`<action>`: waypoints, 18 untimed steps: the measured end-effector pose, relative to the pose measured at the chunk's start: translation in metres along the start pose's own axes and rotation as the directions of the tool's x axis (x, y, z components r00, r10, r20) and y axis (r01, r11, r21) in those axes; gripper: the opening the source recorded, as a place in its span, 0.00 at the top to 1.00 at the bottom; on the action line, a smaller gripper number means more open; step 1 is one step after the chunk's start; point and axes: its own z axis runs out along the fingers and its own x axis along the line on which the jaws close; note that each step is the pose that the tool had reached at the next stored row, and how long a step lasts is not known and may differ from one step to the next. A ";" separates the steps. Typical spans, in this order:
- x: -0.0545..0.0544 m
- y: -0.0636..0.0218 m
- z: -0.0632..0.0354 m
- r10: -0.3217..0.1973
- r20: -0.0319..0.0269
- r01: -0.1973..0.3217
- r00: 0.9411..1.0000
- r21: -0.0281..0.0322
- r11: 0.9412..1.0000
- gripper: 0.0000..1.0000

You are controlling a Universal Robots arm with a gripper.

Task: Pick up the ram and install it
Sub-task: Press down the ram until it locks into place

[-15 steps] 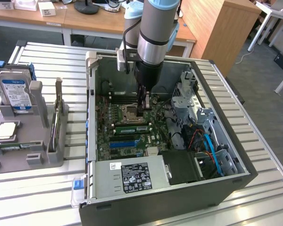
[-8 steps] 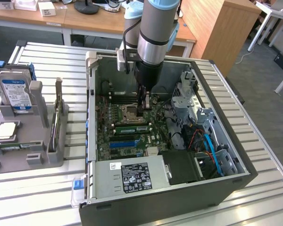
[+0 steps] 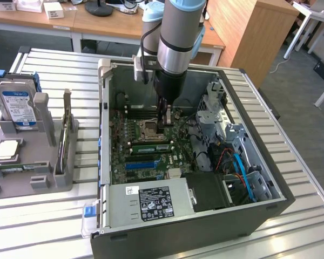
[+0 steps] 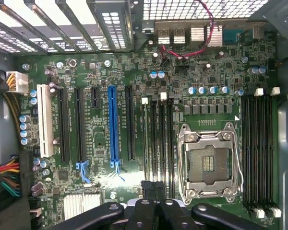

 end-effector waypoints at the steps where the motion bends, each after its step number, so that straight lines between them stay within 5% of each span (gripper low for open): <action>1: 0.000 0.0000 0.0000 0.009 0.000 -0.009 1.000 0.000 1.000 0.89; 10: 0.000 0.0000 0.0000 0.111 -0.002 -0.111 0.994 0.002 0.994 0.89; 18: 0.000 0.0000 0.0001 0.222 -0.004 -0.221 0.975 0.003 0.975 0.89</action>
